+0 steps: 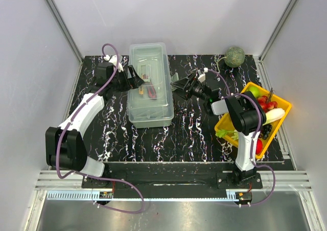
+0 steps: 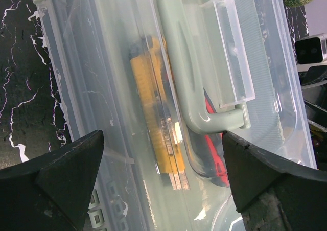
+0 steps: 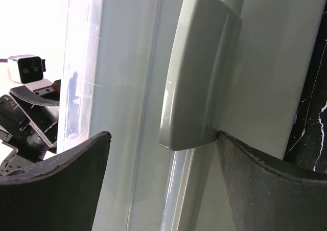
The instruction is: Pack the tool kit
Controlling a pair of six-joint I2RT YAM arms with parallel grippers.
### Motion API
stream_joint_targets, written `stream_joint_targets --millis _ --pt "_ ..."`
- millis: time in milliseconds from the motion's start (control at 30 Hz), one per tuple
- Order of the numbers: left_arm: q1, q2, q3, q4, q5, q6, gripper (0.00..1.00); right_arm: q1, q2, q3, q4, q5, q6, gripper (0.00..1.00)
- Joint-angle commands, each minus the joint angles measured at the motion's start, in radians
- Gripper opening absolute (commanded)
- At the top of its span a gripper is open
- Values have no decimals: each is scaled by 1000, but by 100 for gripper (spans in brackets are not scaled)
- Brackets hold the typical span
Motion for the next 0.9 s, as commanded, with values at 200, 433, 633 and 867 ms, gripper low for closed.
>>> stream_joint_targets --millis 200,433,633,867 --pt "-55 88 -37 -94 115 39 97 44 -84 80 147 -47 -37 86" --pt "-56 94 -37 -94 114 39 96 46 -181 142 -233 -10 -239 85" --pt "-59 105 -34 -94 114 38 96 47 -183 216 -410 -18 -336 83" --pt "-62 116 -32 -101 115 39 95 50 -105 253 -342 -99 -253 74"
